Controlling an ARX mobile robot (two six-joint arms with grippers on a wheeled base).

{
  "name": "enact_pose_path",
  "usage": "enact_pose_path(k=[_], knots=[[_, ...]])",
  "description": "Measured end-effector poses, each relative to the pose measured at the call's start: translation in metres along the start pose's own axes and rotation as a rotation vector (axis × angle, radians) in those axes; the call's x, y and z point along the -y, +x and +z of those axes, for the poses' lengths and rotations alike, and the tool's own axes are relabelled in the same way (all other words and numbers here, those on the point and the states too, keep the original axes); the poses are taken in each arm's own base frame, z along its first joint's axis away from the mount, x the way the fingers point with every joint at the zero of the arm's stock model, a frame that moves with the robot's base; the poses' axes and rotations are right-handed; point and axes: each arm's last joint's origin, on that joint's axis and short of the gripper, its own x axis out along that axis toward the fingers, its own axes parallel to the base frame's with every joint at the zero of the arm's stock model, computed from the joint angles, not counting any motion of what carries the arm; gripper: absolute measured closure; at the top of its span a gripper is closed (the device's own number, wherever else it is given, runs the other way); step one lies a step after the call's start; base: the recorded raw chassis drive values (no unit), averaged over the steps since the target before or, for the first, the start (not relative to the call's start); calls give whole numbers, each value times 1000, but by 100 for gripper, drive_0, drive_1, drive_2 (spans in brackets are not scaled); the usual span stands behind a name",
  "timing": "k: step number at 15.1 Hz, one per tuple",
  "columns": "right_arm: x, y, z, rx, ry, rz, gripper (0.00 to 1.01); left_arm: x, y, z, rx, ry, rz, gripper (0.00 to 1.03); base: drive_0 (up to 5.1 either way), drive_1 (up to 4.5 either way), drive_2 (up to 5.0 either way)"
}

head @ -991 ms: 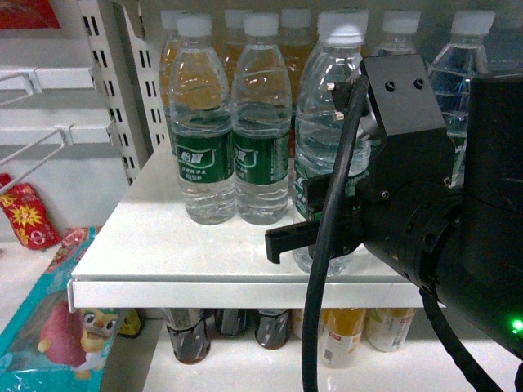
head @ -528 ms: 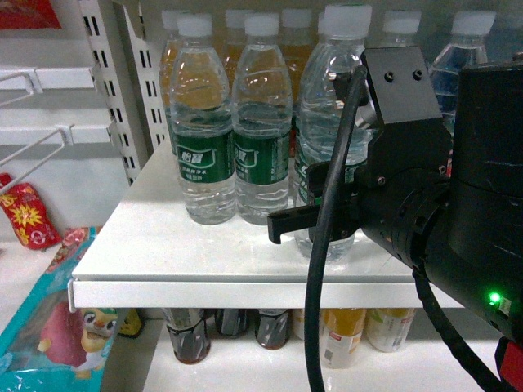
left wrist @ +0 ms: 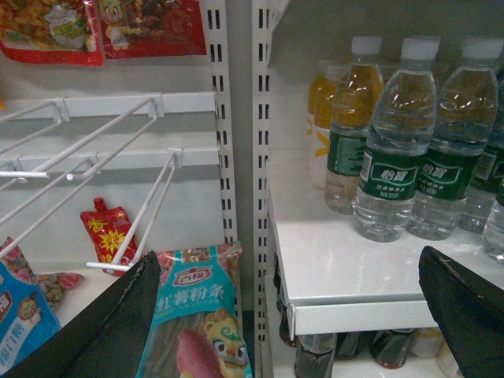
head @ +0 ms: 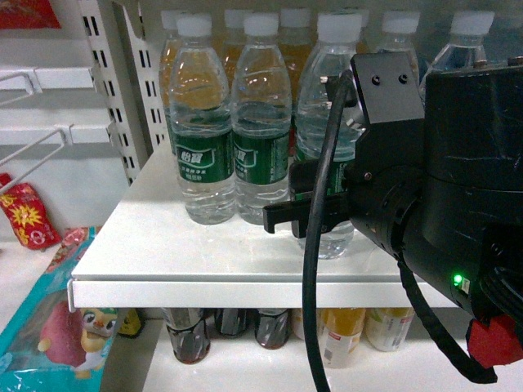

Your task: Move water from second to third shelf

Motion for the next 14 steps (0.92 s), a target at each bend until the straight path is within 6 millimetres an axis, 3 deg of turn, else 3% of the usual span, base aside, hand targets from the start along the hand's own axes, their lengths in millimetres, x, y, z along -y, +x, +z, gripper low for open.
enact_pose_path(k=[4, 7, 14], knots=[[0, 1, 2, 10, 3, -3, 32, 0, 0, 0, 0, 0, 0, 5, 0, 0, 0], [2, 4, 7, 24, 16, -11, 1, 0, 0, 0, 0, 0, 0, 5, 0, 0, 0], [3, 3, 3, -1, 70, -44, 3, 0, 0, 0, 0, 0, 0, 5, 0, 0, 0]])
